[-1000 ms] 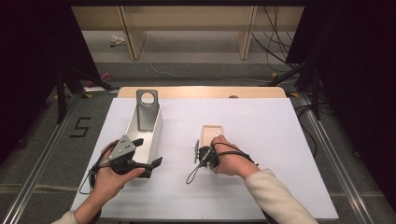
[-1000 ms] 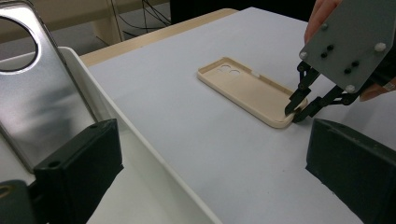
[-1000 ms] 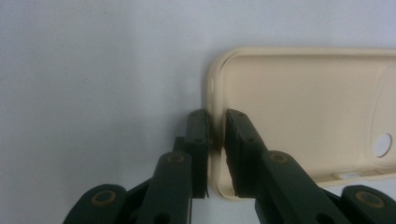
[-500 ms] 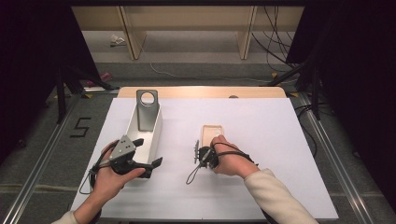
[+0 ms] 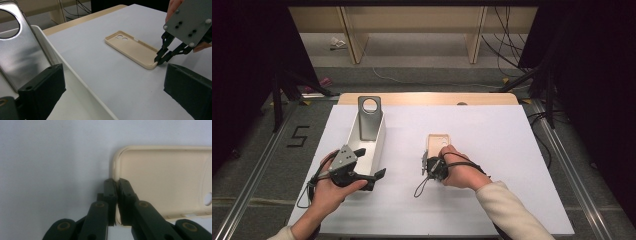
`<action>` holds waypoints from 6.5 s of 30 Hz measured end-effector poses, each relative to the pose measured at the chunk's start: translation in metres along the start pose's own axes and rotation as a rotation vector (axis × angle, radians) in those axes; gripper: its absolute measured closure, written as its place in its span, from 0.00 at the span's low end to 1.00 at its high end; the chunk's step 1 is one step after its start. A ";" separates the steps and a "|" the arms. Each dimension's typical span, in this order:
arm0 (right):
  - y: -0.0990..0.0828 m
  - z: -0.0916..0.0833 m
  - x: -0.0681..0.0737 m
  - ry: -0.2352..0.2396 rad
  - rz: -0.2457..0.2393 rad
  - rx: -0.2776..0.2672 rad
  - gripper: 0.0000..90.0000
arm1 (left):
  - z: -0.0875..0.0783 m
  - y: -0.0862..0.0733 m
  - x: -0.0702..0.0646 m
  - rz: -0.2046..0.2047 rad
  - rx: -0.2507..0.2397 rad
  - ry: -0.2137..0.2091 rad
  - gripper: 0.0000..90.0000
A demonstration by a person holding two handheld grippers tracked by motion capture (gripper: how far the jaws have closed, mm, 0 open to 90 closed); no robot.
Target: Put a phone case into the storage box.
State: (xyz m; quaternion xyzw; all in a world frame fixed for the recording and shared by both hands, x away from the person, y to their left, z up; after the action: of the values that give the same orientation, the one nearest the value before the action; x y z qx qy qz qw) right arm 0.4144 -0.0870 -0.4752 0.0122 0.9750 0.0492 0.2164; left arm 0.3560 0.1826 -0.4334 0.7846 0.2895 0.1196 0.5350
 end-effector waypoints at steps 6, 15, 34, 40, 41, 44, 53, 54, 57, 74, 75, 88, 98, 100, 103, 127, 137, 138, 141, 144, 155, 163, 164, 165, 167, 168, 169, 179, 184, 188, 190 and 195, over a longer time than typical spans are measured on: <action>-0.002 -0.004 -0.001 0.003 0.021 -0.058 0.96 | 0.000 0.000 0.000 -0.001 -0.001 0.001 0.03; -0.014 -0.015 -0.006 0.027 0.134 -0.213 0.97 | -0.001 0.000 0.001 -0.002 -0.001 0.002 0.03; -0.045 -0.031 -0.008 0.022 0.259 -0.470 0.97 | -0.001 0.000 0.000 -0.003 -0.003 0.004 0.03; -0.052 -0.034 -0.004 0.026 0.278 -0.513 0.97 | -0.001 0.000 0.001 -0.002 -0.004 0.006 0.03; -0.052 -0.034 -0.003 0.028 0.285 -0.520 0.97 | -0.001 0.000 0.001 -0.001 -0.004 0.007 0.03; -0.054 -0.036 -0.001 0.027 0.283 -0.532 0.97 | -0.001 0.001 0.000 -0.001 -0.005 0.008 0.03; -0.057 -0.044 0.011 0.026 0.273 -0.564 0.98 | -0.001 0.003 0.000 -0.009 -0.011 0.009 0.04; -0.057 -0.045 0.012 0.026 0.271 -0.567 0.98 | -0.001 0.003 0.000 -0.010 -0.010 0.008 0.04; -0.057 -0.048 0.017 0.030 0.261 -0.572 0.98 | 0.000 0.003 0.000 -0.011 -0.010 0.009 0.04; -0.054 -0.057 0.028 0.030 0.253 -0.613 0.98 | 0.006 0.021 -0.005 -0.061 -0.032 -0.010 0.08; -0.054 -0.057 0.029 0.029 0.257 -0.616 0.98 | 0.007 0.024 -0.005 -0.067 -0.034 -0.013 0.08; -0.053 -0.063 0.035 0.017 0.244 -0.634 0.98 | 0.055 0.072 -0.019 -0.100 0.082 -0.065 0.15; -0.051 -0.066 0.037 0.011 0.234 -0.636 0.98 | 0.097 0.097 -0.020 -0.110 0.169 -0.104 0.19; -0.050 -0.066 0.037 0.011 0.230 -0.639 0.98 | 0.105 0.100 -0.019 -0.121 0.190 -0.107 0.20; -0.049 -0.066 0.038 0.015 0.231 -0.644 0.98 | 0.115 0.103 -0.017 -0.123 0.209 -0.106 0.24; -0.044 -0.069 0.040 -0.013 0.196 -0.639 0.98 | 0.158 0.109 -0.001 -0.272 0.311 -0.095 0.53; -0.043 -0.067 0.041 -0.026 0.169 -0.621 0.98 | 0.155 0.109 -0.004 -0.324 0.286 -0.115 0.74; -0.042 -0.067 0.041 -0.027 0.166 -0.620 0.98 | 0.155 0.110 -0.005 -0.331 0.279 -0.114 0.75; -0.042 -0.066 0.042 -0.024 0.161 -0.613 0.98 | 0.153 0.112 -0.009 -0.346 0.267 -0.123 0.79; -0.041 -0.064 0.044 -0.023 0.158 -0.601 0.98 | 0.150 0.115 -0.013 -0.375 0.232 -0.146 0.83; -0.041 -0.061 0.043 -0.018 0.192 -0.593 0.88 | 0.142 0.128 -0.036 -0.287 0.150 -0.203 0.90; -0.049 -0.063 0.035 -0.046 0.362 -0.593 0.59 | 0.131 0.125 -0.027 -0.155 0.107 -0.135 0.90; -0.051 -0.063 0.034 -0.053 0.393 -0.589 0.56 | 0.128 0.124 -0.026 -0.141 0.101 -0.128 0.90; -0.053 -0.064 0.032 -0.068 0.427 -0.594 0.54 | 0.127 0.124 -0.025 -0.136 0.096 -0.124 0.90; -0.055 -0.065 0.029 -0.085 0.457 -0.609 0.48 | 0.122 0.123 -0.023 -0.122 0.085 -0.115 0.90; -0.056 -0.066 0.027 -0.091 0.480 -0.615 0.46 | 0.120 0.123 -0.022 -0.114 0.081 -0.114 0.90; -0.058 -0.067 0.026 -0.094 0.492 -0.619 0.44 | 0.119 0.123 -0.021 -0.112 0.075 -0.112 0.90; -0.075 -0.069 0.017 -0.152 0.612 -0.644 0.34 | 0.097 0.124 -0.012 -0.063 0.016 -0.086 0.90; -0.083 -0.068 0.014 -0.153 0.664 -0.652 0.33 | 0.086 0.125 -0.006 -0.066 -0.016 -0.069 0.90; -0.091 -0.070 0.012 -0.159 0.700 -0.663 0.32 | 0.077 0.126 -0.002 -0.075 -0.035 -0.066 0.90; -0.095 -0.071 0.012 -0.165 0.714 -0.665 0.32 | 0.073 0.126 0.001 -0.076 -0.043 -0.061 0.90; -0.107 -0.074 0.011 -0.184 0.753 -0.667 0.31 | 0.063 0.128 0.006 -0.082 -0.063 -0.047 0.90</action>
State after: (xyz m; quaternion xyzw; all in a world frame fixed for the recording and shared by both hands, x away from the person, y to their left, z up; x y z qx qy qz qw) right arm 0.3731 -0.1995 -0.4243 0.2972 0.8111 0.4310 0.2610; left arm 0.4343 0.1041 -0.3427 0.7574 0.3051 0.0881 0.5705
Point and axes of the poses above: each handheld gripper's, and its own axes: z roughly forward along the jaws, y roughly out of its top, x roughly to its left, the point moved 2 cm from there along z, roughly forward along the jaws, and after that the axes turned 12 degrees about -y, right-handed, at the moved point
